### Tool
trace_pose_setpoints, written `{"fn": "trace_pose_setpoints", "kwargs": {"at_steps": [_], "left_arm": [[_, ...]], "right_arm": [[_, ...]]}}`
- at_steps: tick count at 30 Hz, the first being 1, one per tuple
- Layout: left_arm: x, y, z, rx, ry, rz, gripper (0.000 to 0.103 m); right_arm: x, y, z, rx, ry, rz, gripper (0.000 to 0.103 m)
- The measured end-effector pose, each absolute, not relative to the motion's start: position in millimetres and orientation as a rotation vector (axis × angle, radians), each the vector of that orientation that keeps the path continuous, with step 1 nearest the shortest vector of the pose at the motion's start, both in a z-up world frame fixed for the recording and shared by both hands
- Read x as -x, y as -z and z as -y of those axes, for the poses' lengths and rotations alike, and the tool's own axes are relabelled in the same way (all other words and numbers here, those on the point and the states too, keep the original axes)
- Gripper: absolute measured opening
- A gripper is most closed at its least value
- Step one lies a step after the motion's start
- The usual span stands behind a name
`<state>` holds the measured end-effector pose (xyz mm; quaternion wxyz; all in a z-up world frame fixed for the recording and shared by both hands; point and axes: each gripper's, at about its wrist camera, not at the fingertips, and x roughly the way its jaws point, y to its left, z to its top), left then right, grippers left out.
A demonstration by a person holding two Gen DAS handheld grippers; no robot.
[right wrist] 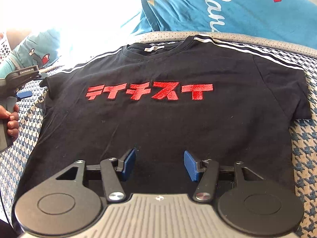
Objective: Fold clothes
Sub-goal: 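Lift the held shirt side over the back with the left tool, then open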
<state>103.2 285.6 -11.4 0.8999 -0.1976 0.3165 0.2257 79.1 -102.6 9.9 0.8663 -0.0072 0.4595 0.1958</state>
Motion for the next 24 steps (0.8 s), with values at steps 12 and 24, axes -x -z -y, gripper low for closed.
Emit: {"fn": "trace_pose_setpoints", "kwargs": {"at_steps": [12, 24], "left_arm": [[-120.5, 3.7, -271.0, 0.181, -0.6, -0.588, 0.011], [-86.8, -11.9, -274.4, 0.307, -0.469, -0.703, 0.02]], "right_arm": [[-79.5, -8.3, 97.2, 0.047, -0.413, -0.951, 0.056], [-78.3, -9.3, 94.7, 0.055, -0.425, -0.952, 0.056]]}}
